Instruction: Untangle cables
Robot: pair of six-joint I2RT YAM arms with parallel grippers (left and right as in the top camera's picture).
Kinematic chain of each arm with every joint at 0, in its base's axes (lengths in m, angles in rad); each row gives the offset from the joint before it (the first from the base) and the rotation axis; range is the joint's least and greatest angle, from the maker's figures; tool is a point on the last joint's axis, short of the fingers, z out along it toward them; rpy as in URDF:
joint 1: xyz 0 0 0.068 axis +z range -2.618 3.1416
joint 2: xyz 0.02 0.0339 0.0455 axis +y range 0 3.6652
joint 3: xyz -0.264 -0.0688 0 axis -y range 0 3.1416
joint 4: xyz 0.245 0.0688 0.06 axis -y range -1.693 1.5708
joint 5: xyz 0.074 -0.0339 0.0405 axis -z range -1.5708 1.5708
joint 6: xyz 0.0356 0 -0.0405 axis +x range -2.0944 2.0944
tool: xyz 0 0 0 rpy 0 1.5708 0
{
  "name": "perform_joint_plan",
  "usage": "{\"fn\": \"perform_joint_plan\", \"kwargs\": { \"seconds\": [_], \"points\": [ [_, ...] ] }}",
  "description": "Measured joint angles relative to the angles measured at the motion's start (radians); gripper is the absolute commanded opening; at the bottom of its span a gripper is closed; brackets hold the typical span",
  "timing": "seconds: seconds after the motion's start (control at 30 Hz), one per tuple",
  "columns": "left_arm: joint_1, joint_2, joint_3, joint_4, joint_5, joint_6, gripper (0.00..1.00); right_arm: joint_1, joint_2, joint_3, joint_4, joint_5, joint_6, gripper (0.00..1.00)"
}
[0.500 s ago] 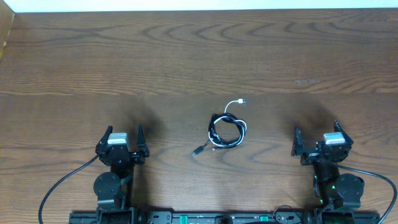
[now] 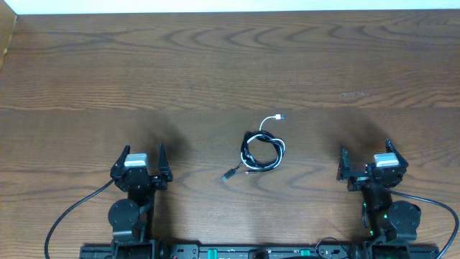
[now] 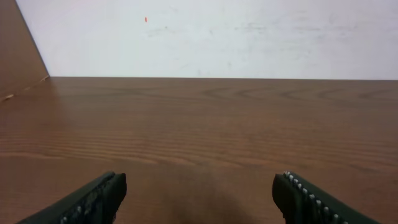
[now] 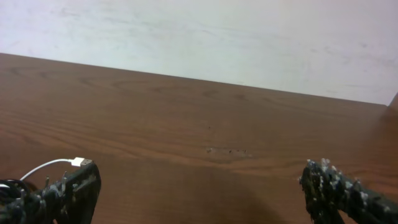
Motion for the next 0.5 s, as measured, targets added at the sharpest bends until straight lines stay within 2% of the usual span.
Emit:
{"fn": "perform_joint_plan", "kwargs": {
  "seconds": [0.5],
  "points": [
    [0.000, 0.000, 0.000, 0.000, 0.000, 0.000, 0.81, 0.000, 0.000, 0.000, 0.000, 0.000, 0.000, 0.99]
  ]
}}
